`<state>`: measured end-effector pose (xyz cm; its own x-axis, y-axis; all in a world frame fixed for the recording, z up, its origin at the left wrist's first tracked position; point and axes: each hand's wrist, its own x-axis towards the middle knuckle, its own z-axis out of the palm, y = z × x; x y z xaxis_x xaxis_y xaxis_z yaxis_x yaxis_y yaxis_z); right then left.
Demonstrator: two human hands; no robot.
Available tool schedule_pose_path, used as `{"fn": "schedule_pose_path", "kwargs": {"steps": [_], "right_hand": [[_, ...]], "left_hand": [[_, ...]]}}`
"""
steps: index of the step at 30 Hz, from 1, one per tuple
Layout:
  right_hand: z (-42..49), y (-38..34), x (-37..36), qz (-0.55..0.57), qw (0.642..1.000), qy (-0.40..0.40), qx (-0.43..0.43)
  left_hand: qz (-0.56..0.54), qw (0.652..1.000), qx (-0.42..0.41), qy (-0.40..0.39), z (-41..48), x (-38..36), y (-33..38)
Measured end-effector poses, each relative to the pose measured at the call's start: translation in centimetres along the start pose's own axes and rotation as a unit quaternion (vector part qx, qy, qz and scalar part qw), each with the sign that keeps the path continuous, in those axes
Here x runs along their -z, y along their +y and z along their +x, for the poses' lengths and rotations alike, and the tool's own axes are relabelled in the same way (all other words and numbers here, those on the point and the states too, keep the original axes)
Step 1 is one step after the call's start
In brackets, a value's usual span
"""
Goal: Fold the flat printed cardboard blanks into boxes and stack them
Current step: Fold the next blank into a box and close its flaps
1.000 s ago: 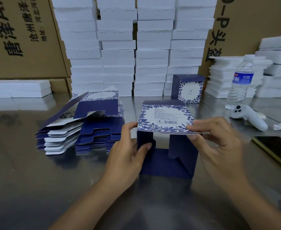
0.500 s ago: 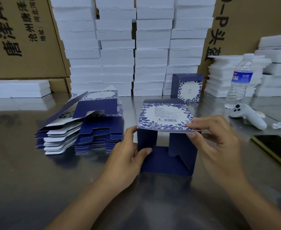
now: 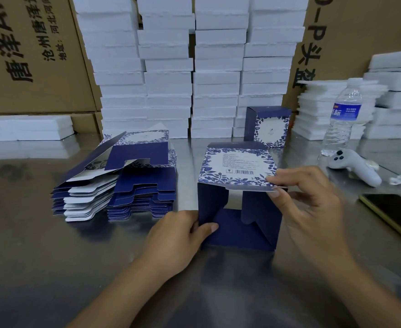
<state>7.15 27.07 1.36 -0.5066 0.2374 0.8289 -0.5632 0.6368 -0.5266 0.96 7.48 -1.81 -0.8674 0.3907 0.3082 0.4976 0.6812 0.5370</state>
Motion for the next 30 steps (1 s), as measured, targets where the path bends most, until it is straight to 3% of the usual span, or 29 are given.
{"fn": "schedule_pose_path", "kwargs": {"steps": [5,11,18,26,30], "right_hand": [[0.0,0.0,0.0,-0.002,1.0,0.0,-0.005],[0.0,0.1,0.0,-0.006,1.0,-0.005,-0.001],[0.0,0.0,0.1,-0.001,1.0,-0.002,-0.004],[0.0,0.3,0.1,-0.006,1.0,-0.03,-0.007],[0.2,0.3,-0.4,0.065,0.993,-0.079,-0.055]], "left_hand": [[0.0,1.0,0.003,-0.004,0.1,0.0,-0.1],[0.112,0.993,-0.013,-0.039,-0.1,0.7,-0.2],[0.076,0.996,-0.028,-0.036,0.0,0.3,0.0],[0.061,0.994,-0.035,-0.086,0.1,1.0,-0.6],[-0.047,0.996,-0.034,-0.069,0.3,1.7,-0.8]]}}
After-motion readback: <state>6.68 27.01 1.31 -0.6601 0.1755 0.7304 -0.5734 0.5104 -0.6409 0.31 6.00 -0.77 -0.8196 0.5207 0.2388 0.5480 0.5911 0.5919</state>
